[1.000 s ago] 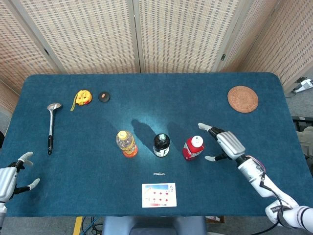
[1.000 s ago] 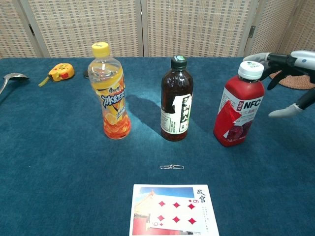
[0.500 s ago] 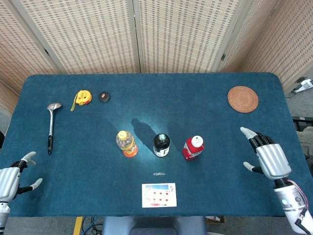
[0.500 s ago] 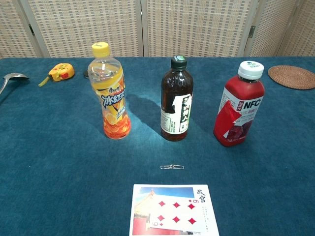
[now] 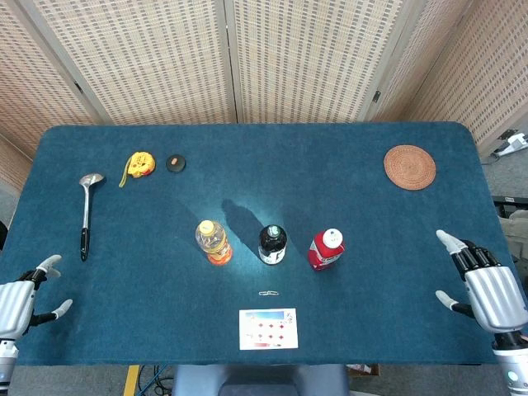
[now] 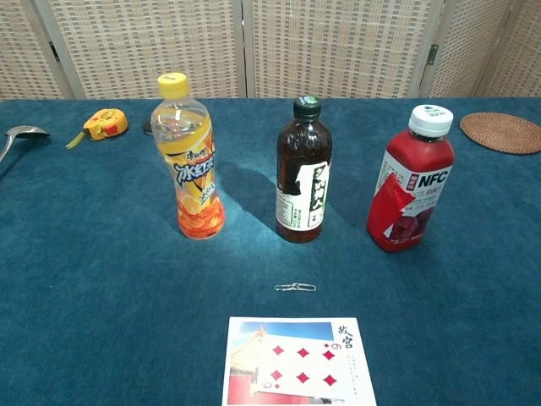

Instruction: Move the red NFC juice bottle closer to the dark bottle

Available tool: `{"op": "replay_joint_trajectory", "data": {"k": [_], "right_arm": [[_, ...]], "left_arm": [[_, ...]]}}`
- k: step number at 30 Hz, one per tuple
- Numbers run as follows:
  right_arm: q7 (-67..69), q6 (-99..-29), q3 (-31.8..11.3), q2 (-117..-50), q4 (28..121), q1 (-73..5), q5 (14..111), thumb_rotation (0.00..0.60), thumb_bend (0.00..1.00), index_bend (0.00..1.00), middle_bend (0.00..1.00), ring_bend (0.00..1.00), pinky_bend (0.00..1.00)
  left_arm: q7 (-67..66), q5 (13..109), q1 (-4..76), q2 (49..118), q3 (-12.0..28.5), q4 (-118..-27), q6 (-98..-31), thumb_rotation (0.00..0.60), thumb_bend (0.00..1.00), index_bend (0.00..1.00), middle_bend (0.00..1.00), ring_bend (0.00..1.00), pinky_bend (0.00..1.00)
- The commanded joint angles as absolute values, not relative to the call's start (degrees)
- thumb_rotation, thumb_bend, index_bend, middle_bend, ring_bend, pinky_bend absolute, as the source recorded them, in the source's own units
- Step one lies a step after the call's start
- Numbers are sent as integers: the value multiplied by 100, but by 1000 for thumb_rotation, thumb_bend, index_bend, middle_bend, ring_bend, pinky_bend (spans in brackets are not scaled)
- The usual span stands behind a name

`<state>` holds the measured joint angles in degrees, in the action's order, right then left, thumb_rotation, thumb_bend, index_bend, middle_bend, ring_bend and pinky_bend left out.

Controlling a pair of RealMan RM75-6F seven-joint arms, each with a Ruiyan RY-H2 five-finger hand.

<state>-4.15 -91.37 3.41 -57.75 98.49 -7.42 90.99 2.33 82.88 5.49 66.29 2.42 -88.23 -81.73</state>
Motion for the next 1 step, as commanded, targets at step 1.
{"op": "replay_joint_trajectory", "data": {"k": [1], "right_arm": [[-334, -9167, 307, -5733, 9836, -689, 9136, 600, 0, 81, 204, 175, 295]], "left_arm": [[190, 8329, 582, 6646, 220, -8819, -8129, 600, 166, 343, 389, 366, 594]]}}
